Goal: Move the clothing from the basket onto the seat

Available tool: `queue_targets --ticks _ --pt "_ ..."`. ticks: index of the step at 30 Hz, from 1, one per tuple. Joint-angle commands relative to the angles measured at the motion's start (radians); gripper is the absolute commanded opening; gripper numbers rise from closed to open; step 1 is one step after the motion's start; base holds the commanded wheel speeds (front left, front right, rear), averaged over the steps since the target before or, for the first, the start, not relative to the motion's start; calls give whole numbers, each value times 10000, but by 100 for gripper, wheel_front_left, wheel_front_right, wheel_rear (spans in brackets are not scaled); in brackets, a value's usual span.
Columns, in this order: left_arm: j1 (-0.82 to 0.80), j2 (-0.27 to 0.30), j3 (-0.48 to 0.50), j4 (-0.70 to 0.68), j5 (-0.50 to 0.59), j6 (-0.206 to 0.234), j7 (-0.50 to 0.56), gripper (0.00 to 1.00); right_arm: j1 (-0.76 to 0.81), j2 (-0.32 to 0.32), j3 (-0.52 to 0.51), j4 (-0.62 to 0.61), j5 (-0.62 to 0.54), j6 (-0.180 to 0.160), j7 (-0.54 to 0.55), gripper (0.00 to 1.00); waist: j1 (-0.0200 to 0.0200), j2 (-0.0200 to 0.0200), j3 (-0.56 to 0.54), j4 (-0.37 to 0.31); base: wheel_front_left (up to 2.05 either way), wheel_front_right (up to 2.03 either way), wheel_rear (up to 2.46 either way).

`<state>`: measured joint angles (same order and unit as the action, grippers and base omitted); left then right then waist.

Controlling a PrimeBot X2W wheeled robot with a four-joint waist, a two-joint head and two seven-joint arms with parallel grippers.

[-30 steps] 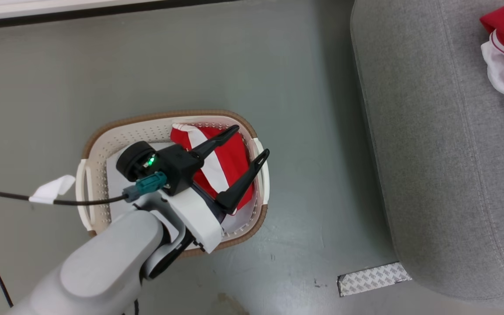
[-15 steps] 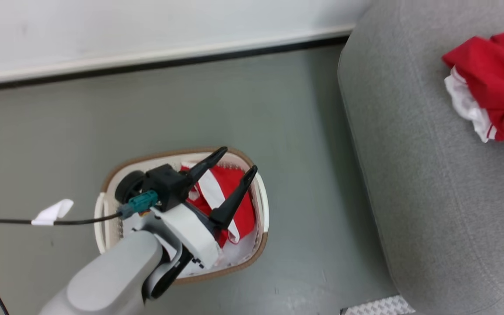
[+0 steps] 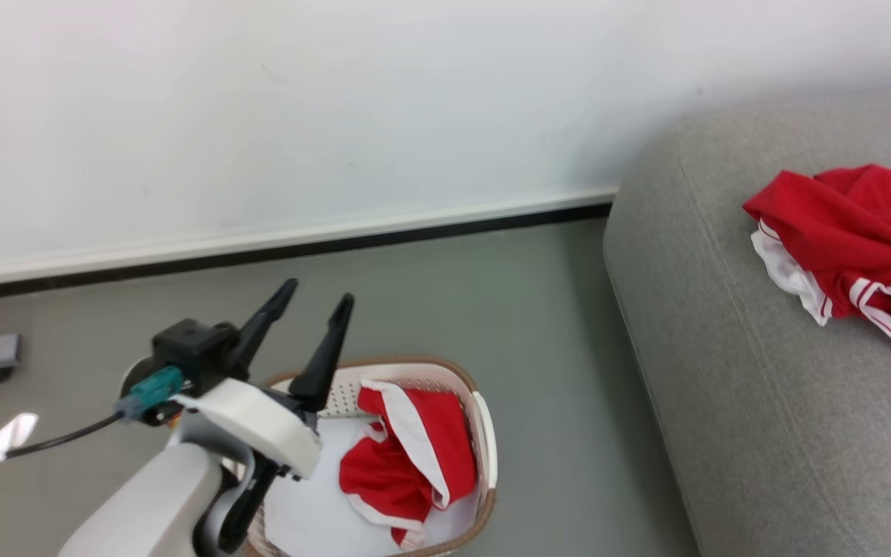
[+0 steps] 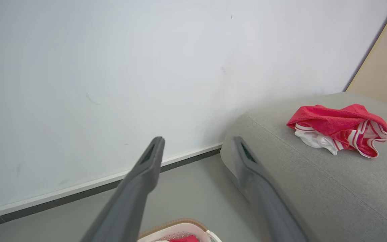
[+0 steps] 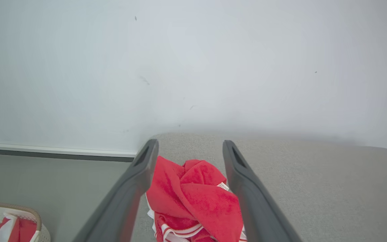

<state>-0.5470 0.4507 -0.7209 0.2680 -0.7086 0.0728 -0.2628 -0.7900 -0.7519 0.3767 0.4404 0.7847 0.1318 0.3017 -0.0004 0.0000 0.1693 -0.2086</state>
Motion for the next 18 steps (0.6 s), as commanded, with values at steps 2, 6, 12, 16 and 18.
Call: queue_targets --ticks 2,6,12,16,18 --pt "577 160 563 -197 171 255 -21 100 454 437 -202 -465 -242 -22 -564 100 4 0 -552 403 0 0 0" --pt "1214 234 1426 -448 333 697 -23 100 1037 1045 -616 -1037 -510 -22 -1368 100 4 0 -848 694 0 0 0" --pt "2181 133 2469 -812 617 1028 -16 100 2216 1969 -1147 -1977 -1147 -24 -2250 100 4 0 -1173 1095 0 0 0" --pt "2707 -59 3073 -1015 945 1103 -16 100 3232 2625 -1487 -2487 -1646 -24 -2622 100 4 0 -1376 1286 0 0 0" --pt "2856 -157 3241 -1047 1034 1115 -16 100 3513 2752 -1586 -2573 -1806 -24 -2710 100 4 0 -1446 1340 0 0 0"
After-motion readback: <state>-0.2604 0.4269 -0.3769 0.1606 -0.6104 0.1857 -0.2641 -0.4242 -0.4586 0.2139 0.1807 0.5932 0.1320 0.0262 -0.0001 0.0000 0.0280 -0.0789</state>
